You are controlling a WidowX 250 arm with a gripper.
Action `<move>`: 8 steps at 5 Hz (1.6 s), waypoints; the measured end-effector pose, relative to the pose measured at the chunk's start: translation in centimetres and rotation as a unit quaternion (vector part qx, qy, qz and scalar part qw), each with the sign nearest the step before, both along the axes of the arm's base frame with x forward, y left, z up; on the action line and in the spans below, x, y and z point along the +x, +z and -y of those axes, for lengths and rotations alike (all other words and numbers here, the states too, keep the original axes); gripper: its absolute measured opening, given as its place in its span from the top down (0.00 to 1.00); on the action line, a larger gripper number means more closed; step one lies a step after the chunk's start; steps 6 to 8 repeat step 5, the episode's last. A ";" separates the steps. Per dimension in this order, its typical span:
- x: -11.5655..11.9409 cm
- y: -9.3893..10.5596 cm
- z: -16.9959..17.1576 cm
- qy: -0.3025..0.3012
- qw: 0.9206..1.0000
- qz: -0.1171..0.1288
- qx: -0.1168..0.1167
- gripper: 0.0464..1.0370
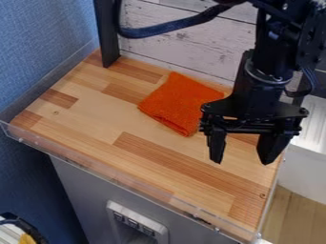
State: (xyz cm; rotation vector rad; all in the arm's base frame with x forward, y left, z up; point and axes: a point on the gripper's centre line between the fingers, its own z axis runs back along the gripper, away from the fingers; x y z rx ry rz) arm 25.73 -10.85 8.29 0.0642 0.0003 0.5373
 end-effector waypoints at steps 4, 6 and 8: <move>0.7 -0.2 0.2 -0.005 0.999 -0.022 -0.037 0.04; 1.2 -0.2 0.4 -0.004 0.999 -0.009 -0.051 0.04; 1.2 -0.2 0.4 -0.004 0.999 -0.009 -0.051 0.04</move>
